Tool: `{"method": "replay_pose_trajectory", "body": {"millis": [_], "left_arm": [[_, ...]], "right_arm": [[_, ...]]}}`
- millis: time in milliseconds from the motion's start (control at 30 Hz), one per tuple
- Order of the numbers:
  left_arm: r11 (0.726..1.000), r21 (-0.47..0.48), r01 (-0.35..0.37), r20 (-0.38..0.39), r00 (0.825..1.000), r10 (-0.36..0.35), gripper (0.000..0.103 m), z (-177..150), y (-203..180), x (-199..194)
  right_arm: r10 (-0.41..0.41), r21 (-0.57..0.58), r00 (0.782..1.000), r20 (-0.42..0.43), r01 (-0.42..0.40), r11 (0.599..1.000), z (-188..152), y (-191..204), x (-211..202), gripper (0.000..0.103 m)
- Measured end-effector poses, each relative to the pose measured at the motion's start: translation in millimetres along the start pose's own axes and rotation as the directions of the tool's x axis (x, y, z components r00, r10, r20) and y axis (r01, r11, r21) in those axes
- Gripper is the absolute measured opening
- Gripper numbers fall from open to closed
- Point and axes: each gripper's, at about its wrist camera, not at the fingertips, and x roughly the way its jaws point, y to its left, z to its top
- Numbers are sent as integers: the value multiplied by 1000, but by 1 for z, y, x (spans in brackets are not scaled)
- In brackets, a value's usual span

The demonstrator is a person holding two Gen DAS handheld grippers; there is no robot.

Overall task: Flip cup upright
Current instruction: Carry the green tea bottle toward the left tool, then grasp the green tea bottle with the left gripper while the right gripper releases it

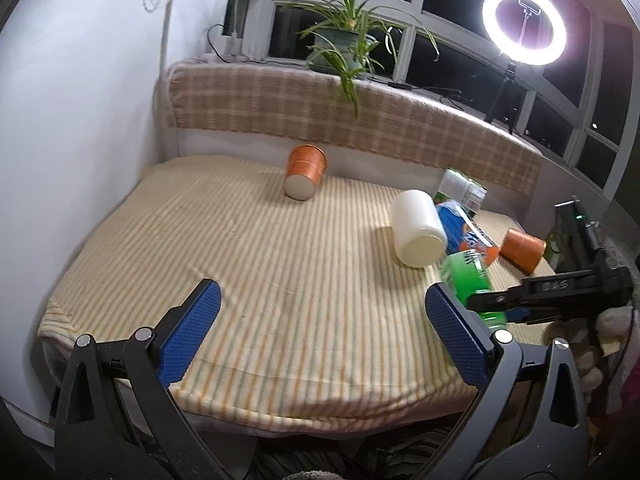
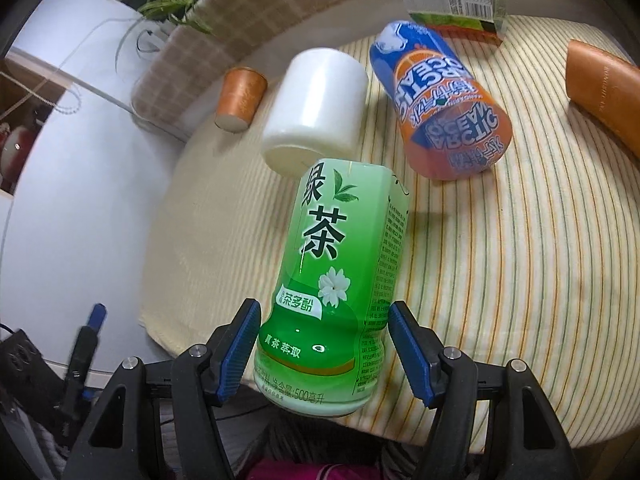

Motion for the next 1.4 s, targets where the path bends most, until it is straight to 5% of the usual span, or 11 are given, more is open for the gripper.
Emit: {"method": "replay_pose_trajectory", "body": {"millis": [267,500,667,833,933,1167,1400], "left_arm": [[994,-21,110,-78,991,-111,103,7,-12,19],[973,-36,228,-180,956,-231,103,16,-31,48],[939,-81,334,-276,898,-343,100,26,-47,79],[886,-195,420,-396,793,-463,96,30,-62,119],[868,-249,430,-445,745,-497,94,29,-68,138],[841,-334,427,-505,672,-542,84,25,-75,166],[839,-348,418,-537,645,-544,84,21,-85,185]], "right_arm": [[-1,-35,1000,2,1,999,5,0,2,74],[59,-23,992,114,-56,998,-13,-17,-42,80],[-2,0,975,223,2,1000,-42,-36,-80,81],[-82,69,952,296,64,996,-70,-57,-106,81],[-106,124,941,321,69,990,-82,-72,-116,81],[-128,189,937,326,68,980,-88,-93,-122,82],[-125,191,938,323,65,979,-89,-93,-119,82]]}}
